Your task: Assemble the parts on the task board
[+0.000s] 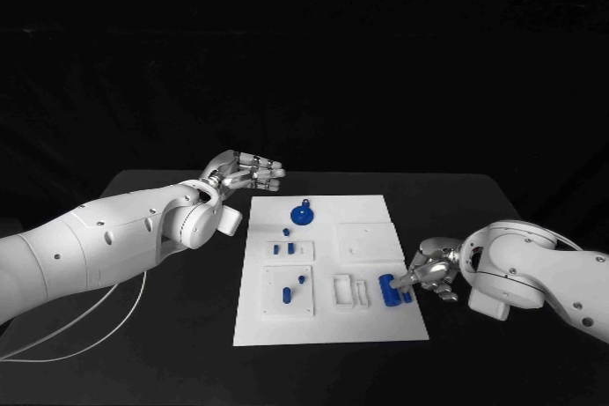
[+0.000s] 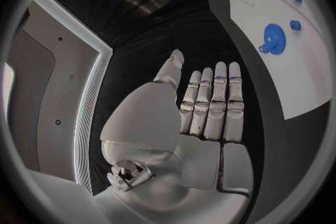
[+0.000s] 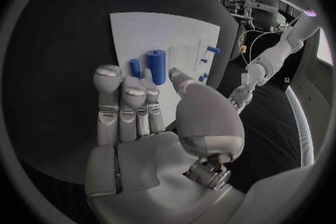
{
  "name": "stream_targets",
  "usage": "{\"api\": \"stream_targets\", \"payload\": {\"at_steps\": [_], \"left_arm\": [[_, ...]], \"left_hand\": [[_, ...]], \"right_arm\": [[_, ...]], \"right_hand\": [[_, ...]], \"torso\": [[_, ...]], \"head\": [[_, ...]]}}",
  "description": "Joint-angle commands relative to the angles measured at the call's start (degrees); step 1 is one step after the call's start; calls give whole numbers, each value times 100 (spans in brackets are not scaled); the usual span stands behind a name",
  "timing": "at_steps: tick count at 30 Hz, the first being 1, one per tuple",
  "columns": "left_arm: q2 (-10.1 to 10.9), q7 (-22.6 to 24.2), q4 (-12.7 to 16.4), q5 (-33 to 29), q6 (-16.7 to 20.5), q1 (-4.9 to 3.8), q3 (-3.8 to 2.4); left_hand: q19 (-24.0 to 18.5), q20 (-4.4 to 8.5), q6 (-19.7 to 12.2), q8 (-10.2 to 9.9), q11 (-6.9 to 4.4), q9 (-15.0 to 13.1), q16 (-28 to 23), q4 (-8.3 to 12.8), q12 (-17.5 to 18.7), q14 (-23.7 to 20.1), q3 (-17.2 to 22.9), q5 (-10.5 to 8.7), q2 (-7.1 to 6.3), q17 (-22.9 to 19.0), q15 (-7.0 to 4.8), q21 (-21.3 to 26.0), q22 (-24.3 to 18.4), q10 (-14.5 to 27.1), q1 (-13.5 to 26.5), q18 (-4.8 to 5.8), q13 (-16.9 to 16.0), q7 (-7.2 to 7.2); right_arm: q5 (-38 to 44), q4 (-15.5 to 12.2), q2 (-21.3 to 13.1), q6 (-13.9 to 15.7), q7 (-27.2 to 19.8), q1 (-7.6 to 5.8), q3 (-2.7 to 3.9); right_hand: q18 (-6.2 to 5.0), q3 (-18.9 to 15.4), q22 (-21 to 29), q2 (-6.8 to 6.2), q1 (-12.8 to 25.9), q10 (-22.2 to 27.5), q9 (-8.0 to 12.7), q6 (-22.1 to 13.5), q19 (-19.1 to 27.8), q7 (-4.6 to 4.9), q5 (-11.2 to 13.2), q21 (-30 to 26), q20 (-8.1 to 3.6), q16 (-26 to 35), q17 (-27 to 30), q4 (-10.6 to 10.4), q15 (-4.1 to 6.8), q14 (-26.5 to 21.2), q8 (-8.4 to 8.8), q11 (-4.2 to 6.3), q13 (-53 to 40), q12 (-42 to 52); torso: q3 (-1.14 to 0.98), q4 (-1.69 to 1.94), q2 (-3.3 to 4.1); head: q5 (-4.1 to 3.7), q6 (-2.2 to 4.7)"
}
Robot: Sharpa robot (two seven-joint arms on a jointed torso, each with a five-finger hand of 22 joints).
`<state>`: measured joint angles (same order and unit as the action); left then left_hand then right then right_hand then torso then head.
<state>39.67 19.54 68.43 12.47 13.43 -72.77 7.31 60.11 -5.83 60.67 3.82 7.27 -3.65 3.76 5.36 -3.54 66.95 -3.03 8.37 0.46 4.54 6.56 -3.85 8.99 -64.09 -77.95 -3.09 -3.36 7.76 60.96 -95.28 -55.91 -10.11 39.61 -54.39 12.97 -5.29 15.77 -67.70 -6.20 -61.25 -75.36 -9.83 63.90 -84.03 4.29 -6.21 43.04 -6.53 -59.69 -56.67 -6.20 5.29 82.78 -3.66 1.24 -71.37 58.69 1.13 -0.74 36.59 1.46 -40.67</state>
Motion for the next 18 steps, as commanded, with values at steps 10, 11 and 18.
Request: {"api": "stream_targets", "payload": {"at_steps": [10,11,18], "left_arm": [[-18,36,17,4,-120,3,-1],[-18,33,17,4,-122,3,-1],[-31,7,10,0,-140,3,2]], "left_hand": [[37,-5,-53,-12,20,-6,-20,-21,-7,-30,-46,-34,38,0,28,-36,-62,18,41,2,-3,8],[34,-9,-56,-11,22,-7,-21,-31,-8,-38,-49,-37,36,0,31,-35,-74,23,50,1,-3,9],[18,-19,-84,-13,30,-6,-20,-70,-9,-59,-65,-56,9,2,40,-34,-109,35,80,1,-4,19]], "right_arm": [[494,79,176,131,377,16,-186],[517,88,187,136,377,16,-198],[654,156,339,207,379,16,-349]], "right_hand": [[-36,50,-56,-150,-40,1,196,-112,-272,25,124,-88,47,11,6,-161,-47,1,-1,-30,-7,-69],[-36,51,-56,-152,-36,4,197,-105,-271,23,135,-92,47,15,9,-169,-47,0,-2,-30,-4,-75],[-32,95,-74,-205,-27,2,219,-72,-275,13,214,-115,44,20,8,-256,-43,3,-5,-24,-2,-80]], "torso": [[2,3,-1],[0,1,0],[-1,-1,-1]], "head": [[36,-26],[40,-32],[51,-35]]}}
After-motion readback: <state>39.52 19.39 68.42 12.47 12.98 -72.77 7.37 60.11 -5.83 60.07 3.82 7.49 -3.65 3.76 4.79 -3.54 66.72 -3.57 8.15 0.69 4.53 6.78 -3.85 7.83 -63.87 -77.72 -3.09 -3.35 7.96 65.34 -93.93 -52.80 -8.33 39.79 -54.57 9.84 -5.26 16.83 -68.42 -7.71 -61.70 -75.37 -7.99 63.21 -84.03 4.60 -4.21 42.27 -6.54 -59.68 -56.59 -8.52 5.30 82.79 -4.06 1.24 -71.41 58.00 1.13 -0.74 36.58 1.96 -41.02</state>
